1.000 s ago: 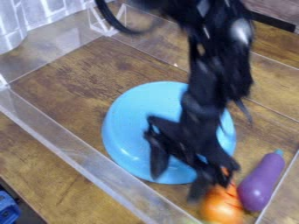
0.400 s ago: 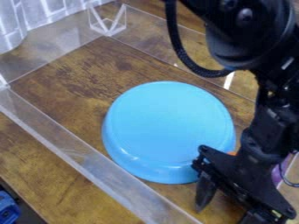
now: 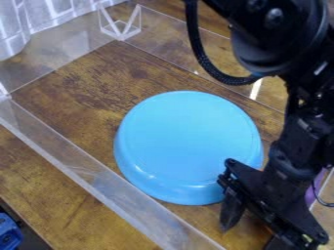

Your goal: Move the carrot to the left side

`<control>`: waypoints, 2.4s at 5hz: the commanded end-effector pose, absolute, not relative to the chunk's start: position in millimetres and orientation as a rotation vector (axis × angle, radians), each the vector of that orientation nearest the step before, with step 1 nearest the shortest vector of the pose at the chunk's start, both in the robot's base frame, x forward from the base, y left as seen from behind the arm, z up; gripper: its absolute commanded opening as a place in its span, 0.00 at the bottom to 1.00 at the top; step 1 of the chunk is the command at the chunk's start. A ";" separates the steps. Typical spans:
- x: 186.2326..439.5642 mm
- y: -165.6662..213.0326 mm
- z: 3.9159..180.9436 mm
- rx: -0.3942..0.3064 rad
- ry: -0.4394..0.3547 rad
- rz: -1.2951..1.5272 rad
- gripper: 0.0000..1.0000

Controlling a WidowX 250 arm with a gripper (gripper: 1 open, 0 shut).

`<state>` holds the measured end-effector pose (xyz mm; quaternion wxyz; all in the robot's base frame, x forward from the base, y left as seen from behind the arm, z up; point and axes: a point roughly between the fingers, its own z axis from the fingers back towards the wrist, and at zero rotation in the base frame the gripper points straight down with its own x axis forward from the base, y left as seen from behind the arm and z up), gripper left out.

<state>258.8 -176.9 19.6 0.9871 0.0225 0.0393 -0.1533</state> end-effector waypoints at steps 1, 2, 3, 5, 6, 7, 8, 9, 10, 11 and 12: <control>273.2 -179.0 31.2 0.018 0.030 -0.285 0.00; 274.4 -176.0 31.7 0.016 0.031 -0.281 0.00; 275.7 -173.2 32.0 0.014 0.033 -0.278 0.00; 279.6 -166.7 31.9 0.011 0.038 -0.294 0.00; 277.0 -164.4 31.9 0.010 0.041 -0.356 0.00; 274.1 -161.7 31.9 0.007 0.042 -0.420 0.00; 279.6 -155.1 32.9 0.009 0.042 -0.458 0.00; 281.3 -151.5 33.8 0.011 0.042 -0.436 0.00; 283.1 -147.9 34.1 0.011 0.041 -0.412 0.00; 286.0 -147.7 40.9 0.013 0.041 -0.455 0.00; 288.6 -147.6 47.6 0.013 0.041 -0.498 0.00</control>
